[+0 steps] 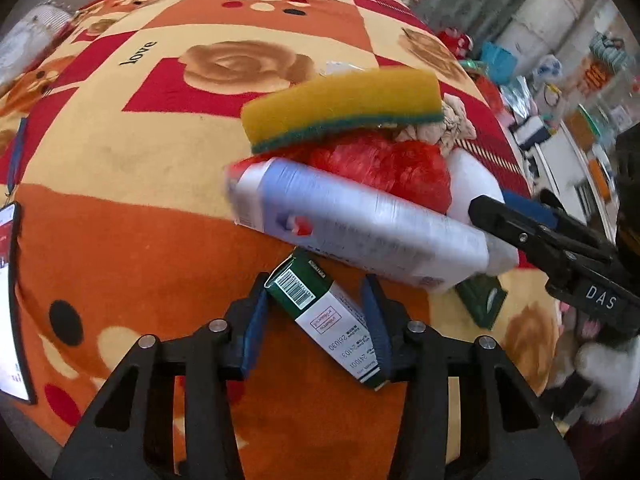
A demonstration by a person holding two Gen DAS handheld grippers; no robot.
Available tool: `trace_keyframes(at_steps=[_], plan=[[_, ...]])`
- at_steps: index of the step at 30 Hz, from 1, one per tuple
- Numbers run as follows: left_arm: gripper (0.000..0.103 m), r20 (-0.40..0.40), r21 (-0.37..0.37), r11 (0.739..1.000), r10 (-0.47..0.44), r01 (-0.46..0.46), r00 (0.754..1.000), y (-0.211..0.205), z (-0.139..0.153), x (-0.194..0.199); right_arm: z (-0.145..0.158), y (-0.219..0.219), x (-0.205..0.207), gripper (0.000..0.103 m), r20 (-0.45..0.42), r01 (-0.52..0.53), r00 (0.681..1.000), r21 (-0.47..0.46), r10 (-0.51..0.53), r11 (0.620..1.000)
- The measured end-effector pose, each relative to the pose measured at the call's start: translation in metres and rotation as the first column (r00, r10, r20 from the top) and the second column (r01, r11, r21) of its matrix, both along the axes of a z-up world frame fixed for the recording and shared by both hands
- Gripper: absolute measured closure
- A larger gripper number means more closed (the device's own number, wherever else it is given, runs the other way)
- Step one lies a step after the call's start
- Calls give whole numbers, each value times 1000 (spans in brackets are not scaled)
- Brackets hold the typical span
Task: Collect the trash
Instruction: 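Grasp the small green-and-white medicine box with the left tool while the right tool grasps the white sponge block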
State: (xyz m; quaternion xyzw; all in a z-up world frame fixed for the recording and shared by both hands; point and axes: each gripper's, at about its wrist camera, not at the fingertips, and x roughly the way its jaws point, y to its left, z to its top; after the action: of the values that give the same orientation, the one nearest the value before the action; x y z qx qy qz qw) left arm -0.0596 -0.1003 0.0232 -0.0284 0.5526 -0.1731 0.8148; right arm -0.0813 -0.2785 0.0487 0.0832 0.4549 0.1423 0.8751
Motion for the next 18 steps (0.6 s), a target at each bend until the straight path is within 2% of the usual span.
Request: trace_keyframes(at_steps=[4,7,10,14,18], plan=[[67,-30,4,1000,-31,31,999,11,6,-3,3,-6,-11,34,-14,-41,999,-42,40,998],[71,-26,42,997,-70,71,997,14,11,-3,7,-10,-20,34,-34,-76,997,-86,73,993],[71,-28,78,992,-97,99,995,14,13,-3,4,-10,-23,34,-89,-133,989,-132,121,982],[71,-30,106,992,-72,75,997,11,10,-1,-1,-17,-21,26,-103,-83,992,-115,72,990],[70,-53,93,994,-47,52,998,4,1,-5,-3,-20,-24,25,-93,-19,996,-82,11,996]])
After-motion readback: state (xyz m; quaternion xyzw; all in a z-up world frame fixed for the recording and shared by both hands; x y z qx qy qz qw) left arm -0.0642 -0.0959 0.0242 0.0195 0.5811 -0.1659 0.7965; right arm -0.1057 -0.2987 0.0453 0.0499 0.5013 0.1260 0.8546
